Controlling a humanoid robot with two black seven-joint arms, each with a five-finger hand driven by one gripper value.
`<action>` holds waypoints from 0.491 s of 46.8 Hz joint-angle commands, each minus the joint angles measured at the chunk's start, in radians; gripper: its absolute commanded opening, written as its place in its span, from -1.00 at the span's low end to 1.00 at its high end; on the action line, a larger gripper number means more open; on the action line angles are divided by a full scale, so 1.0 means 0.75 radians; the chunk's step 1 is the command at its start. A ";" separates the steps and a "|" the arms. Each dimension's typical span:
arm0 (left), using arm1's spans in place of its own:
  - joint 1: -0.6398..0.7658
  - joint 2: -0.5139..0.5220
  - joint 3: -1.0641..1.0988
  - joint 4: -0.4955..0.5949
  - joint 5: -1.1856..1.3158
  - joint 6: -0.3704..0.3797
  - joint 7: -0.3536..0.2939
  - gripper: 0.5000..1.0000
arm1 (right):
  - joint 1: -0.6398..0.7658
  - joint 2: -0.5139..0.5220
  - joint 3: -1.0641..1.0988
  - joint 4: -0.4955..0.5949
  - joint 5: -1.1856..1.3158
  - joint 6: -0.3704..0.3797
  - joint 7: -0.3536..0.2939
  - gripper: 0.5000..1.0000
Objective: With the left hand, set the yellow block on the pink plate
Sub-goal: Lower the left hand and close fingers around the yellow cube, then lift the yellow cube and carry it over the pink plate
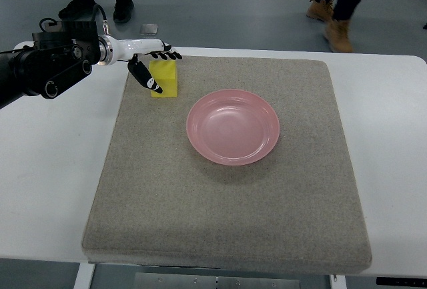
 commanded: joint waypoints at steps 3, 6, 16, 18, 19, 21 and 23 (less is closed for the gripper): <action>0.002 0.000 0.001 0.002 0.000 0.002 0.000 0.42 | 0.000 0.000 0.000 0.000 0.000 0.000 0.000 0.69; 0.017 -0.002 0.001 0.002 0.002 0.004 0.000 0.27 | 0.000 0.000 0.000 0.000 0.000 0.000 0.000 0.69; 0.021 -0.014 0.003 0.035 0.004 0.013 0.000 -0.81 | 0.000 0.000 0.000 0.000 0.000 0.000 0.000 0.69; 0.021 -0.014 0.003 0.041 0.004 0.013 0.000 -0.98 | 0.000 0.000 0.000 0.000 0.000 0.000 0.000 0.69; 0.021 -0.014 0.003 0.041 0.004 0.013 0.000 -1.00 | 0.000 0.000 0.000 0.000 0.000 0.000 0.000 0.69; 0.021 -0.014 0.003 0.041 0.006 0.013 0.000 -1.00 | 0.000 0.000 0.000 0.000 0.000 0.000 0.000 0.69; 0.019 -0.014 0.001 0.041 0.006 0.013 0.000 -1.00 | 0.000 0.000 0.000 0.000 0.000 0.000 0.000 0.69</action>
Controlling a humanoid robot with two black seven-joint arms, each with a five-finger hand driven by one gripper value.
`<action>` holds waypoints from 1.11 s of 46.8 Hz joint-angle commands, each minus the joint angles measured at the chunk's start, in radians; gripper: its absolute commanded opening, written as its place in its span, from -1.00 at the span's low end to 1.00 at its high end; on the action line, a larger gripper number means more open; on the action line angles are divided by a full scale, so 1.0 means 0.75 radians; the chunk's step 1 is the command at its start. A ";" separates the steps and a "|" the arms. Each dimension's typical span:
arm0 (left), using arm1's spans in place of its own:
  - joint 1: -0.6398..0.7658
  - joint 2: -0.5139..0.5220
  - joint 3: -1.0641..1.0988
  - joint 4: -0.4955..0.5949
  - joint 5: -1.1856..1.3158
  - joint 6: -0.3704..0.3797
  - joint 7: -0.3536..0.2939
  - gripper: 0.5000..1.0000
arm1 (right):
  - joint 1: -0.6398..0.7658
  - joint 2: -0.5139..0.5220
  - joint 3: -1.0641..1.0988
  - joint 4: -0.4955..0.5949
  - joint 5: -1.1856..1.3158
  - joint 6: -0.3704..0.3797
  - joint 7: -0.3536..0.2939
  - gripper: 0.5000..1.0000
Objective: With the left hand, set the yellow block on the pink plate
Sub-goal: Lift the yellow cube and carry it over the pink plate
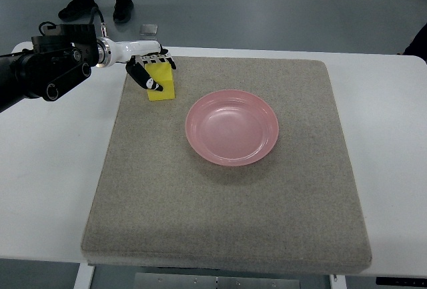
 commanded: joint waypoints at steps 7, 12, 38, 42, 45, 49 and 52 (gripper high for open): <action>-0.002 0.000 -0.002 0.000 -0.001 -0.001 -0.002 -1.00 | 0.000 0.000 0.000 0.000 0.000 0.000 0.000 0.69; -0.008 -0.002 -0.004 0.000 -0.003 -0.001 -0.002 -1.00 | 0.000 0.000 0.000 0.000 0.000 0.000 0.000 0.69; -0.123 -0.010 -0.018 0.076 -0.073 -0.009 -0.006 -1.00 | 0.000 0.000 0.000 0.000 0.000 0.000 0.000 0.69; -0.135 -0.004 -0.018 0.009 -0.075 -0.001 -0.008 -1.00 | 0.000 0.000 0.000 0.000 0.000 0.000 0.000 0.69; -0.143 0.010 -0.020 -0.079 -0.075 -0.001 -0.012 -1.00 | 0.000 0.000 0.000 0.000 0.000 0.000 0.000 0.69; -0.180 0.061 -0.020 -0.167 -0.075 -0.001 -0.013 -1.00 | 0.000 0.000 0.000 0.000 0.000 0.000 0.000 0.69; -0.194 0.086 -0.023 -0.243 -0.075 -0.001 -0.013 -1.00 | 0.000 0.000 0.000 0.000 0.000 0.000 0.000 0.69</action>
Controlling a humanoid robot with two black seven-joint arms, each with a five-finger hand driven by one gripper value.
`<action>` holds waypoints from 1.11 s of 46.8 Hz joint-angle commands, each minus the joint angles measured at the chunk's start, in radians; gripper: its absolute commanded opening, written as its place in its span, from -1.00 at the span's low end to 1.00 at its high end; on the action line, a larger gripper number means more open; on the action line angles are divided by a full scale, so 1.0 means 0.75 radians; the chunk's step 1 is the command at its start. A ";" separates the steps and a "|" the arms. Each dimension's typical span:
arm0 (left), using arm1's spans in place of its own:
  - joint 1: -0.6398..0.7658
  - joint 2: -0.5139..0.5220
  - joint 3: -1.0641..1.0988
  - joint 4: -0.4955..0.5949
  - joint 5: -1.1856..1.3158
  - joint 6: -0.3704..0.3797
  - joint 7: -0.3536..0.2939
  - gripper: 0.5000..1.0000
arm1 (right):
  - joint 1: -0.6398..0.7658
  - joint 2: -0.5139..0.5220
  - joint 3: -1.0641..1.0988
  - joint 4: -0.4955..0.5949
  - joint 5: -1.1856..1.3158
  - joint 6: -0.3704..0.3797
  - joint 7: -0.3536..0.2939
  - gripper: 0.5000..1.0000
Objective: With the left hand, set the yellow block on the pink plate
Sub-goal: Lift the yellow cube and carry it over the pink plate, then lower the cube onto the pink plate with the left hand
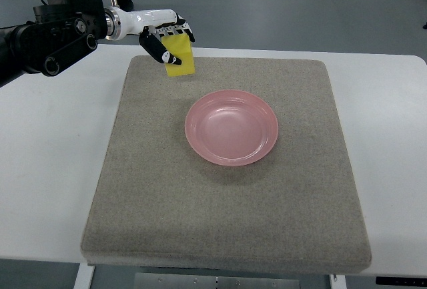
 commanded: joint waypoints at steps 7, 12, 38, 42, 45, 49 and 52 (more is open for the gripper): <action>-0.039 0.070 -0.004 -0.252 0.000 0.000 0.002 -1.00 | 0.000 0.000 0.000 0.000 0.000 0.000 0.000 0.69; -0.051 0.079 -0.004 -0.362 0.002 0.000 0.002 -1.00 | 0.000 0.000 0.000 0.000 0.000 0.000 0.000 0.69; -0.051 0.058 0.017 -0.534 0.035 0.000 0.002 -1.00 | 0.000 0.000 0.000 0.000 0.000 0.000 0.000 0.69; -0.043 0.030 0.019 -0.530 0.035 0.000 0.004 -1.00 | 0.000 0.000 0.000 0.000 0.000 0.000 0.000 0.69; -0.031 -0.007 0.023 -0.506 0.041 0.000 0.004 -1.00 | 0.000 0.000 0.000 0.000 0.000 0.000 0.000 0.69; -0.006 -0.044 0.023 -0.459 0.054 0.000 0.004 -1.00 | 0.000 0.000 0.000 0.000 0.000 0.000 0.000 0.69; 0.008 -0.069 0.023 -0.428 0.062 0.000 0.004 -1.00 | 0.000 0.000 0.000 0.000 0.000 0.000 0.000 0.69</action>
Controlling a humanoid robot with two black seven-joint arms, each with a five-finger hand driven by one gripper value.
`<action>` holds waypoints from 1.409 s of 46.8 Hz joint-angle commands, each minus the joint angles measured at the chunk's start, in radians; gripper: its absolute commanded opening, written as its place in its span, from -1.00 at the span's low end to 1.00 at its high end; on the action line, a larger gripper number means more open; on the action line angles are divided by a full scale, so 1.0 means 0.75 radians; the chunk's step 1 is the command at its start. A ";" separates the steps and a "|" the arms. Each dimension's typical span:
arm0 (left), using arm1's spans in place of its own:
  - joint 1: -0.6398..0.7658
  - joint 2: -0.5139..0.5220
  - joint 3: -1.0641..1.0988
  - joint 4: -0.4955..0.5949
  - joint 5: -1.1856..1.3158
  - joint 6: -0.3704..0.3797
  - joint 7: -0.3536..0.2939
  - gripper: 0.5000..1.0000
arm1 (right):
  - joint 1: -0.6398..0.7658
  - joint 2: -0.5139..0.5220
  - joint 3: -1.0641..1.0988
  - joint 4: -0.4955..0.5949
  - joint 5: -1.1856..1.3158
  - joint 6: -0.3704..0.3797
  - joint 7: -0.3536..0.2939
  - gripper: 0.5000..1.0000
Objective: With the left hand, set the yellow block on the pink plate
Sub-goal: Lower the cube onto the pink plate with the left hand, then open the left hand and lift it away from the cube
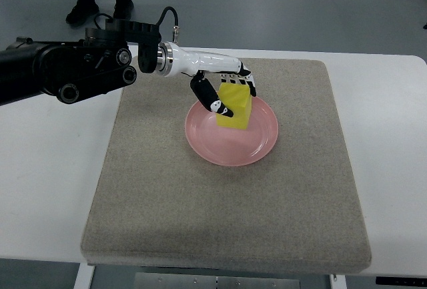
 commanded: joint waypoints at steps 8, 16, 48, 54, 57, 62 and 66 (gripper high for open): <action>0.030 -0.048 0.000 0.059 0.043 0.000 0.000 -1.00 | 0.000 0.000 0.000 0.000 0.000 0.000 0.000 0.69; 0.034 -0.048 0.002 0.063 0.082 0.000 0.000 -1.00 | 0.000 0.000 0.000 0.000 0.000 0.000 0.002 0.69; 0.065 -0.052 0.000 0.082 0.086 0.006 0.000 -0.62 | 0.000 0.000 0.000 0.000 0.000 0.000 0.000 0.69; 0.067 -0.052 0.000 0.082 0.086 0.006 0.000 -0.03 | 0.000 0.000 0.000 0.000 0.000 0.000 0.000 0.69; 0.067 -0.052 0.000 0.082 0.086 0.006 0.000 0.08 | 0.000 0.000 0.000 0.000 0.000 0.000 0.000 0.69; 0.069 -0.052 0.000 0.082 0.086 0.006 0.000 0.37 | 0.000 0.000 0.000 0.000 0.000 0.000 0.000 0.69; 0.069 -0.052 0.000 0.080 0.086 0.006 0.002 0.39 | 0.000 0.000 0.000 0.000 0.000 0.000 0.002 0.69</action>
